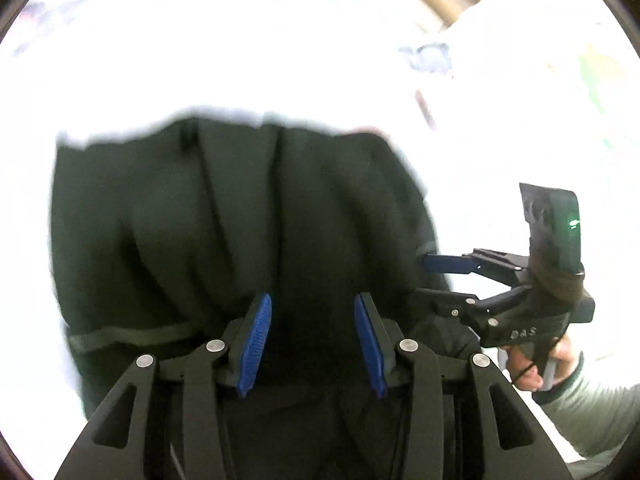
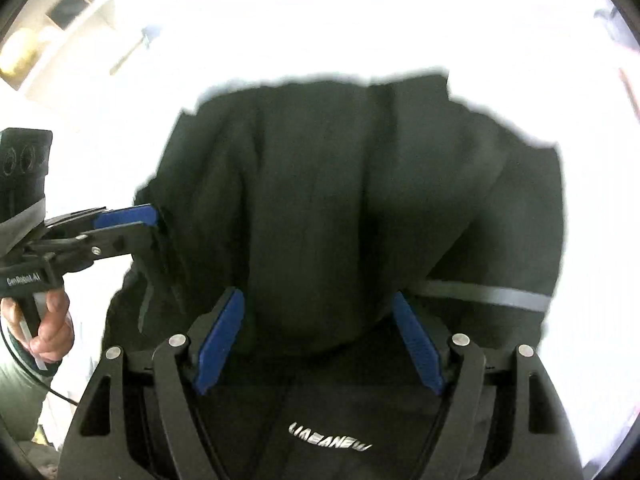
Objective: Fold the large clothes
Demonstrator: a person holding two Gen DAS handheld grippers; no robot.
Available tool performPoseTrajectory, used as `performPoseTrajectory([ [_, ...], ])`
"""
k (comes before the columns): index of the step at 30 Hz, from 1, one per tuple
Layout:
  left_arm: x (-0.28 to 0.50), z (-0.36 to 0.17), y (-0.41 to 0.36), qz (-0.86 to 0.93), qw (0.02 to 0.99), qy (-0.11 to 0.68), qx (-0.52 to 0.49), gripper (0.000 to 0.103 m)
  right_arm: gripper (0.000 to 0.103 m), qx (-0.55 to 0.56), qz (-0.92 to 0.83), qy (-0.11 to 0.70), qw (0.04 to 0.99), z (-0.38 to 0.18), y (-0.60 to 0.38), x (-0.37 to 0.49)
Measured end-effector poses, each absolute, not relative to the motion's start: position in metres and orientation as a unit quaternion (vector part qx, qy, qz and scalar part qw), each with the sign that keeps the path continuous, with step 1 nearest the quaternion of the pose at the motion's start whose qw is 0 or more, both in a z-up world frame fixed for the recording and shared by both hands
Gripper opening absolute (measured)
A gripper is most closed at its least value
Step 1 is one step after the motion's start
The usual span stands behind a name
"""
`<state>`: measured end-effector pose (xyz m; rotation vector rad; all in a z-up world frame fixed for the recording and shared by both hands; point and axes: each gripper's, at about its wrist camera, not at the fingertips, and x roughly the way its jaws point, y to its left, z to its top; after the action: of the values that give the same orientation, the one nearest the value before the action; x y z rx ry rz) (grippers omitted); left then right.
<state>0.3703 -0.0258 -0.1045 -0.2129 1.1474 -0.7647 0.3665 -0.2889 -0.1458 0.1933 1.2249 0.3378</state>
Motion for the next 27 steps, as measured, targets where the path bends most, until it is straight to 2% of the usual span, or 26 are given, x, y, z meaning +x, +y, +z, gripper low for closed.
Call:
performPoseTrajectory([
  [2, 0.384, -0.081, -0.029, -0.356, 0.783, 0.499, -0.103, 0.045, 0.08, 0.091, 0.147, 0.537, 0.826, -0.121, -0.296, 0.383],
  [5, 0.408, -0.084, -0.043, -0.345, 0.79, 0.497, -0.102, 0.045, 0.08, 0.066, 0.116, 0.515, 0.847, -0.116, -0.292, 0.412],
  [10, 0.441, -0.155, -0.049, -0.279, 0.775, 0.559, -0.092, 0.043, 0.079, 0.014, 0.069, 0.556, 0.828, -0.185, -0.286, 0.439],
  [11, 0.444, -0.171, -0.044, -0.268, 0.768, 0.573, -0.103, 0.032, 0.077, 0.016, 0.074, 0.567, 0.82, -0.202, -0.29, 0.437],
  [14, 0.448, -0.195, -0.018, -0.259, 0.745, 0.587, -0.181, 0.013, 0.077, 0.051, 0.085, 0.562, 0.821, -0.216, -0.303, 0.423],
  [18, 0.443, -0.185, -0.009, -0.268, 0.739, 0.586, -0.195, 0.013, 0.078, 0.066, 0.075, 0.571, 0.815, -0.201, -0.308, 0.414],
  [21, 0.426, -0.153, -0.011, -0.288, 0.754, 0.564, -0.174, 0.019, 0.079, 0.065, 0.086, 0.55, 0.828, -0.166, -0.303, 0.4],
  [22, 0.417, -0.14, -0.011, -0.302, 0.757, 0.553, -0.173, 0.03, 0.08, 0.063, 0.093, 0.538, 0.835, -0.153, -0.3, 0.394],
  [23, 0.411, -0.131, -0.01, -0.312, 0.759, 0.544, -0.173, 0.046, 0.083, 0.062, 0.099, 0.53, 0.84, -0.145, -0.297, 0.389],
  [25, 0.397, -0.119, -0.011, -0.328, 0.765, 0.528, -0.171, 0.062, 0.084, 0.06, 0.116, 0.517, 0.846, -0.134, -0.295, 0.374],
  [27, 0.386, -0.123, -0.018, -0.336, 0.757, 0.536, -0.164, 0.063, 0.084, 0.054, 0.13, 0.528, 0.838, -0.142, -0.282, 0.367],
])
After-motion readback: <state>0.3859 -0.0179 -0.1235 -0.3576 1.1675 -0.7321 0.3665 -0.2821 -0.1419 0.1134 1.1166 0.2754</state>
